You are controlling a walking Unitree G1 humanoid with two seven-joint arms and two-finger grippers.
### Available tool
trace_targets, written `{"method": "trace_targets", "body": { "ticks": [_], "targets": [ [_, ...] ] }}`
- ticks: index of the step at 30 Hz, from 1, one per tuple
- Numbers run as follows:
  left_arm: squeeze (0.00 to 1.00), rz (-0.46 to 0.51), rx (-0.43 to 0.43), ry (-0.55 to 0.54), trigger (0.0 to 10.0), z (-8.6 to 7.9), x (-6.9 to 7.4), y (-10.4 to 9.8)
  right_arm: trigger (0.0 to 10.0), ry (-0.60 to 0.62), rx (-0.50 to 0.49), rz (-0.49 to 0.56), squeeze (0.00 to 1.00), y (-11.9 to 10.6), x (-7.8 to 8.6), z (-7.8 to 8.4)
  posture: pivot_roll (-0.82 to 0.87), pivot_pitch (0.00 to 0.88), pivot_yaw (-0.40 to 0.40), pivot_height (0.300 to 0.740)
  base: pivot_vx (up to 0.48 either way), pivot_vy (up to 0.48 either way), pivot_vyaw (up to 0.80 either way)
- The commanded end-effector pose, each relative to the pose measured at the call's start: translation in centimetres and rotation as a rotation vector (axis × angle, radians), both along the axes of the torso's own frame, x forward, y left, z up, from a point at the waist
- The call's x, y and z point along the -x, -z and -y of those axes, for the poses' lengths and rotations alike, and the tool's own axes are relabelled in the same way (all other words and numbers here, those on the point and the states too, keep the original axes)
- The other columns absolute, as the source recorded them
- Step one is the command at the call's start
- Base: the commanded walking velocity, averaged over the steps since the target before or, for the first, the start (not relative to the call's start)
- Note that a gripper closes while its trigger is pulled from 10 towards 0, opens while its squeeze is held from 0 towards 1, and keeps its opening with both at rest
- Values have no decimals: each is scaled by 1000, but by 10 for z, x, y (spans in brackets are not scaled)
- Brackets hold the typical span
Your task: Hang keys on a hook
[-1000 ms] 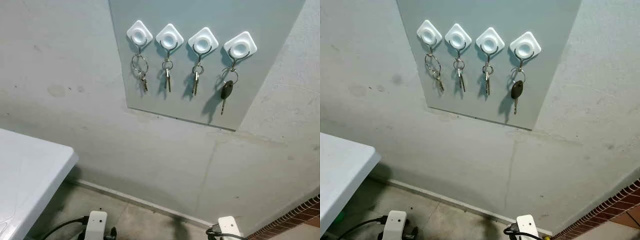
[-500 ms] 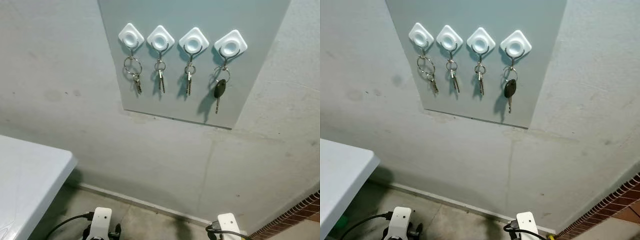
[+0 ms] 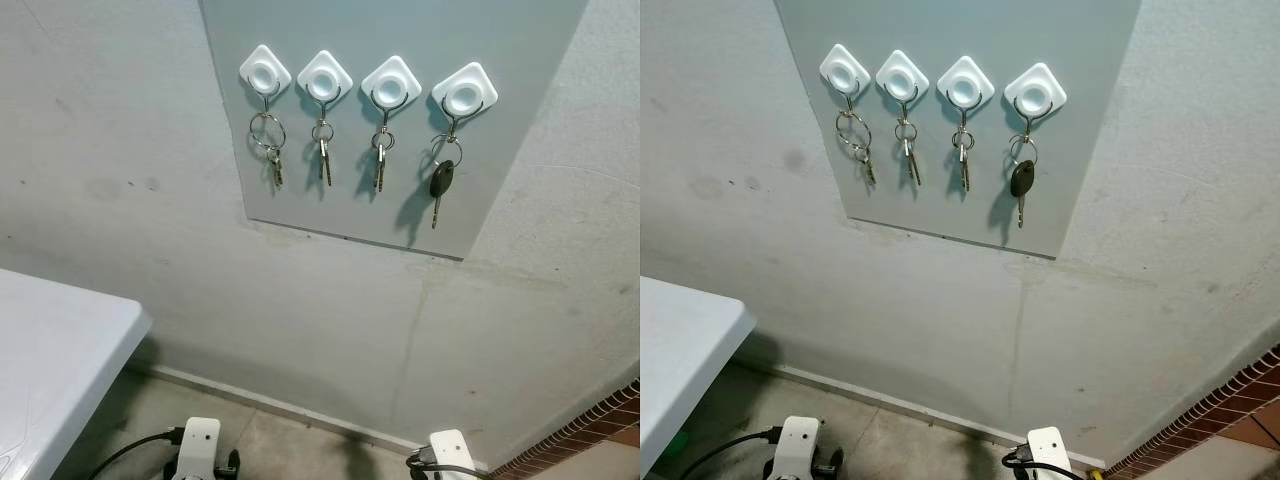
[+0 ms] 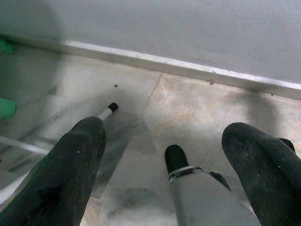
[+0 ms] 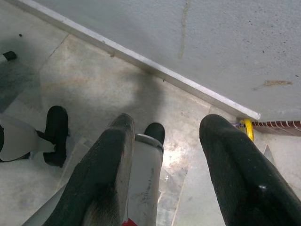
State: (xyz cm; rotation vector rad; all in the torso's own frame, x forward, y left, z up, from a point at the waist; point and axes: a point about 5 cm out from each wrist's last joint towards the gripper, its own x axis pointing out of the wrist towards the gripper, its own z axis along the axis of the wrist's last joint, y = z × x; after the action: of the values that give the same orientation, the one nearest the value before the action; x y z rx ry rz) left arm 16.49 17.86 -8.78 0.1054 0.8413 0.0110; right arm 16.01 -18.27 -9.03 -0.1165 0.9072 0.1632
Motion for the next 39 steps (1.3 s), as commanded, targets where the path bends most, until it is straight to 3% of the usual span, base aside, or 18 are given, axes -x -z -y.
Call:
{"method": "trace_targets", "body": {
  "ticks": [1, 9, 39],
  "targets": [
    [0, -22, -9, -11, 10000, -3, 5, 2, 10000, 15, -10, -14, 0, 1, 2, 0, -96, 49, 41, 740, 0, 0, 0],
    [0, -19, -8, -19, 10000, -3, 5, 2, 10000, 13, -7, -27, 0, 2, 4, 2, -92, 45, 37, 740, 0, 0, 0],
    [0, -37, -1, -47, 10000, -2, 7, 4, 10000, -18, 16, -42, 0, 2, 3, 6, -80, 12, 9, 740, 0, 48, -756]
  ]
}}
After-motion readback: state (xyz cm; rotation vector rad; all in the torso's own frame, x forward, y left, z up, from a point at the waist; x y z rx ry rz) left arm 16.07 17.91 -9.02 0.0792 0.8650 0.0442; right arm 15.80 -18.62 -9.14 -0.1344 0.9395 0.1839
